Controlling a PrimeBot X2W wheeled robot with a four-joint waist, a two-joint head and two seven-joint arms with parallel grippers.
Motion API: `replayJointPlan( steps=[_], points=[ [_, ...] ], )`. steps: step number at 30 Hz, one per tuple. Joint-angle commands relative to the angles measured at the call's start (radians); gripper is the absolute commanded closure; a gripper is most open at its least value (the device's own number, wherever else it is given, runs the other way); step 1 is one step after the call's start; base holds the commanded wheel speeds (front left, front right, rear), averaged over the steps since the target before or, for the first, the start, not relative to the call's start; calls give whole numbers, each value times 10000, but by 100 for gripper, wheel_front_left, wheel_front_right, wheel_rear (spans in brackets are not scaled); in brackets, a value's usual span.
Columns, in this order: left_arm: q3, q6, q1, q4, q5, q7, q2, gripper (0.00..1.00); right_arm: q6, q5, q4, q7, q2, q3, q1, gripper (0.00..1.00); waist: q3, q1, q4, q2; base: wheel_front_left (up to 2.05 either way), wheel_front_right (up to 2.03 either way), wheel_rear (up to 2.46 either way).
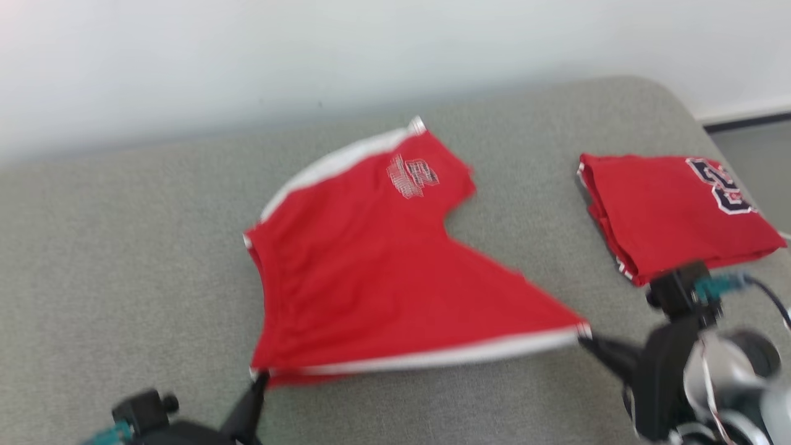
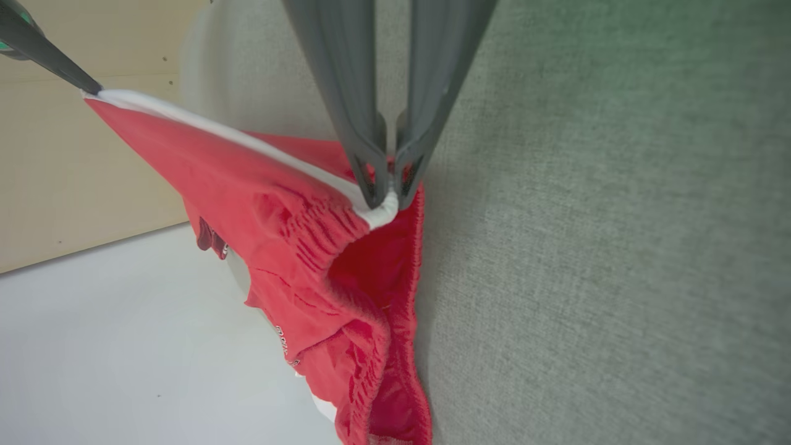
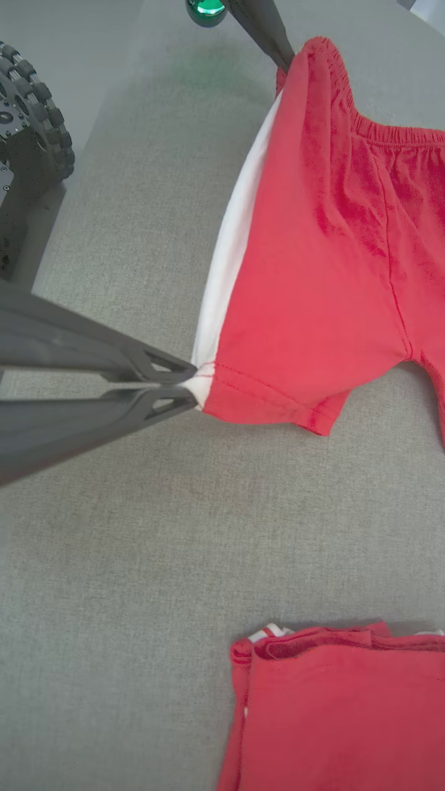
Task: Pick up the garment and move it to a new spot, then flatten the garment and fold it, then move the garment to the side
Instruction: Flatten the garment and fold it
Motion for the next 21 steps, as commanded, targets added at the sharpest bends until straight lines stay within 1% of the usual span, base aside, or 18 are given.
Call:
replayJointPlan(
  steps=[1, 5, 6, 8, 10, 12, 14, 16, 21],
  points=[
    [-160, 275, 593, -390, 150, 85, 217, 100, -28, 134, -526, 447, -13, -298, 778, 100, -709, 4, 185, 2, 0, 0, 0],
    [-573, 896, 1448, -1513, 289, 537, 710, 100, -28, 137, -1658, 1472, 176, -1017, 2252, 100, -771, 4, 362, 2, 0, 0, 0],
    [-573, 896, 1448, -1513, 289, 537, 710, 100, -28, 137, -1658, 1472, 176, -1017, 2252, 100, -771, 4, 362, 2, 0, 0, 0],
    [-771, 1105, 1679, -2079, 360, 804, 929, 100, -28, 180, -2205, 1729, 368, -1353, 2638, 100, -730, 4, 466, 2, 0, 0, 0],
    [-730, 1155, 1739, -2578, 221, 823, 889, 100, -28, 70, -2561, 1792, 470, -1571, 2637, 100, -648, 4, 541, 2, 0, 0, 0],
    [-697, 1190, 1609, -2853, 164, 841, 810, 100, -28, -57, -2641, 1751, 431, -1604, 2325, 100, -549, 4, 607, 2, 0, 0, 0],
    [-613, 1232, 1272, -2970, 185, 821, 699, 100, -28, -229, -2459, 1618, 368, -1529, 1758, 100, -422, 4, 679, 2, 0, 0, 0],
    [-582, 1279, 929, -2912, 260, 812, 509, 100, -28, -452, -2011, 1437, 189, -1331, 1032, 100, -289, 4, 772, 2, 0, 0, 0],
    [-473, 1343, -276, -2405, 316, 958, -17, 100, -28, -1129, -298, 746, -146, -639, -890, 100, 169, 4, 1155, 2, 0, 0, 0]
  ],
)
